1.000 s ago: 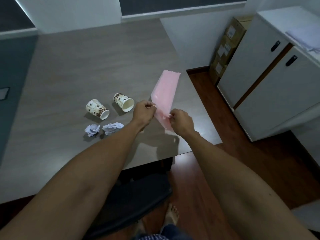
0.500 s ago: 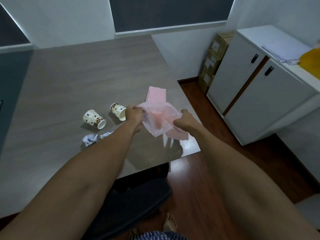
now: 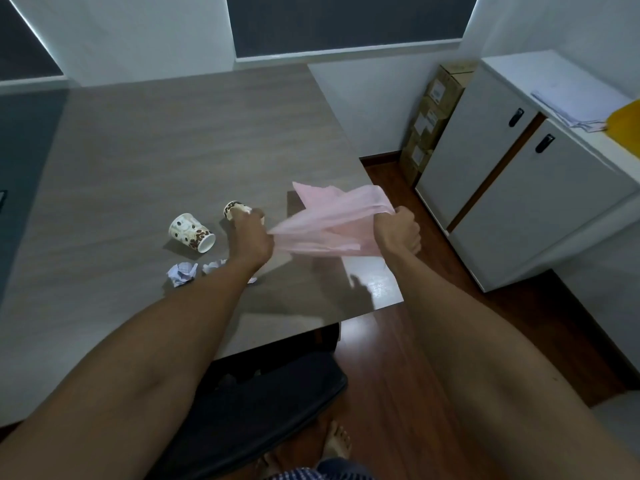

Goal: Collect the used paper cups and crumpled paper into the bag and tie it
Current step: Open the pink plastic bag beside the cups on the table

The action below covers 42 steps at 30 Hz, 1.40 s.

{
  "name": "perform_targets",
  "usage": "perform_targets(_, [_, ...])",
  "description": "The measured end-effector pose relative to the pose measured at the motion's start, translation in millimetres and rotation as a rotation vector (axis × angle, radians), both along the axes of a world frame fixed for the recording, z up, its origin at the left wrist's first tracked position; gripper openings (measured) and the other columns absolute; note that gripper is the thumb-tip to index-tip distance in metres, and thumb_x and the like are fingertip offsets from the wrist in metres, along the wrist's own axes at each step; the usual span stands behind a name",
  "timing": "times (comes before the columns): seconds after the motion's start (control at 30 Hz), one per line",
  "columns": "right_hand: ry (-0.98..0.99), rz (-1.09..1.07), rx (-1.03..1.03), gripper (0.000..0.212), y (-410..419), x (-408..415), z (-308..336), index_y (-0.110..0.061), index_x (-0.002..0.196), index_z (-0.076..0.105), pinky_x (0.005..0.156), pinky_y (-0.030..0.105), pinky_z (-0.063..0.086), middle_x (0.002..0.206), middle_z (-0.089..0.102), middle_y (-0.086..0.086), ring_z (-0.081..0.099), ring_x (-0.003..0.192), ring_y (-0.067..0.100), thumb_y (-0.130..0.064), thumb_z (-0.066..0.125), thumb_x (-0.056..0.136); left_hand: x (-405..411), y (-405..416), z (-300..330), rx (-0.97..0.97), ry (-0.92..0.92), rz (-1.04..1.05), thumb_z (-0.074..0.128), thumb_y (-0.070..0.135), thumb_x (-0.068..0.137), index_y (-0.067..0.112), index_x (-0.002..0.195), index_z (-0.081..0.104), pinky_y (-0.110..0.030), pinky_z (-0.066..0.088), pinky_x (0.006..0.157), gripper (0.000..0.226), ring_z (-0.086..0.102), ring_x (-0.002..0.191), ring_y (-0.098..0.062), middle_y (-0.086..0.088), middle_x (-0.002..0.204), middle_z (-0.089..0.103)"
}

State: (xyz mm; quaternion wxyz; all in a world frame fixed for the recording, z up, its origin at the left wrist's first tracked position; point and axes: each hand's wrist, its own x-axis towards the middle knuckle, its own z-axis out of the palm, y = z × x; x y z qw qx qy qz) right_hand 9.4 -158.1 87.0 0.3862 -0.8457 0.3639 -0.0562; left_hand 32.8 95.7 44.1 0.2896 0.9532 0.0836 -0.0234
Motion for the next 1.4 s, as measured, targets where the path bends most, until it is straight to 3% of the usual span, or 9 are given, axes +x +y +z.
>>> perform_targets(0.13, [0.037, -0.076, 0.117, 0.044, 0, -1, 4, -0.015, 0.131, 0.063, 0.096, 0.040, 0.048, 0.126, 0.066, 0.012, 0.062, 0.112, 0.036, -0.034, 0.047, 0.094, 6, -25, 29, -1.204, 0.510, 0.549, 0.047, 0.010, 0.107, 0.005, 0.108, 0.057, -0.044, 0.053, 0.086, 0.011, 0.061, 0.086, -0.030, -0.017, 0.098, 0.062])
perform_targets(0.27, [-0.010, -0.133, 0.370, 0.045, -13, -2, 12, -0.014, 0.131, 0.063, 0.096, 0.048, 0.054, 0.126, 0.066, 0.012, 0.065, 0.106, 0.035, -0.031, 0.047, 0.093, 22, -27, 39, -1.497, 0.548, 0.498, 0.042, 0.003, 0.105, 0.002, 0.094, 0.064, -0.027, 0.060, 0.057, 0.024, 0.069, 0.062, -0.017, -0.011, 0.081, 0.073])
perform_targets(0.4, [-0.154, -0.263, 0.842, 0.027, -39, 5, 16, -0.009, 0.111, 0.065, 0.070, 0.042, 0.060, 0.105, 0.072, 0.014, 0.069, 0.082, 0.031, -0.003, 0.052, 0.088, 15, -16, 40, -1.277, 0.618, 0.268, 0.050, 0.020, 0.103, 0.014, 0.086, 0.078, -0.030, 0.059, 0.069, 0.033, 0.073, 0.066, -0.017, -0.001, 0.082, 0.077])
perform_targets(0.63, [0.175, 0.186, 1.076, 0.017, -71, -6, 32, -0.011, 0.097, 0.072, 0.083, 0.040, 0.058, 0.100, 0.072, 0.008, 0.070, 0.093, 0.025, -0.016, 0.056, 0.093, 19, 15, 47, -1.405, 0.659, 0.354, 0.059, 0.020, 0.072, 0.013, 0.067, 0.073, -0.022, 0.058, 0.057, 0.017, 0.068, 0.058, -0.018, 0.001, 0.066, 0.070])
perform_targets(0.87, [-0.165, 0.148, 1.522, 0.046, -78, -4, 25, -0.003, 0.078, 0.076, 0.105, 0.043, 0.050, 0.088, 0.071, 0.013, 0.073, 0.084, 0.030, -0.027, 0.046, 0.103, 25, 35, 33, -1.499, 0.481, 0.451, 0.061, 0.017, 0.076, 0.017, 0.060, 0.063, -0.019, 0.052, 0.059, 0.016, 0.061, 0.056, -0.015, 0.005, 0.066, 0.061])
perform_targets(0.97, [-0.317, 0.165, 1.633, 0.055, -59, -2, 29, 0.001, 0.097, 0.078, 0.087, 0.053, 0.059, 0.104, 0.074, 0.018, 0.074, 0.094, 0.037, -0.036, 0.039, 0.107, 25, 23, 30, -1.334, 0.413, 0.371, 0.062, 0.029, 0.091, 0.014, 0.059, 0.069, -0.020, 0.043, 0.048, 0.036, 0.051, 0.048, -0.012, 0.002, 0.061, 0.055])
perform_targets(1.07, [-0.340, 0.213, 1.614, 0.052, -48, 2, 34, 0.000, 0.103, 0.078, 0.081, 0.054, 0.061, 0.106, 0.073, 0.020, 0.074, 0.095, 0.039, -0.037, 0.041, 0.103, 29, 10, 20, -0.814, 0.149, 0.338, 0.074, 0.064, 0.075, 0.018, 0.104, 0.077, -0.043, 0.053, 0.081, 0.054, 0.066, 0.096, -0.031, -0.011, 0.106, 0.069])
perform_targets(1.2, [-0.271, 0.321, 1.614, 0.045, -35, 8, 40, -0.002, 0.113, 0.075, 0.086, 0.051, 0.060, 0.113, 0.072, 0.019, 0.073, 0.101, 0.036, -0.036, 0.051, 0.096, 16, -41, 37, -0.052, -0.320, -0.139, 0.069, 0.069, 0.076, 0.034, 0.154, 0.031, -0.050, 0.020, 0.120, 0.094, 0.024, 0.151, -0.029, -0.011, 0.163, 0.027])
perform_targets(1.4, [-0.096, 0.372, 1.474, 0.039, -58, 14, 47, -0.004, 0.108, 0.073, 0.106, 0.043, 0.049, 0.112, 0.068, 0.012, 0.069, 0.102, 0.029, -0.037, 0.055, 0.100, 37, -65, 40, -0.290, -0.357, -0.094, 0.049, 0.007, 0.080, 0.018, 0.102, 0.067, -0.042, 0.053, 0.079, 0.031, 0.065, 0.093, -0.035, -0.010, 0.099, 0.072])
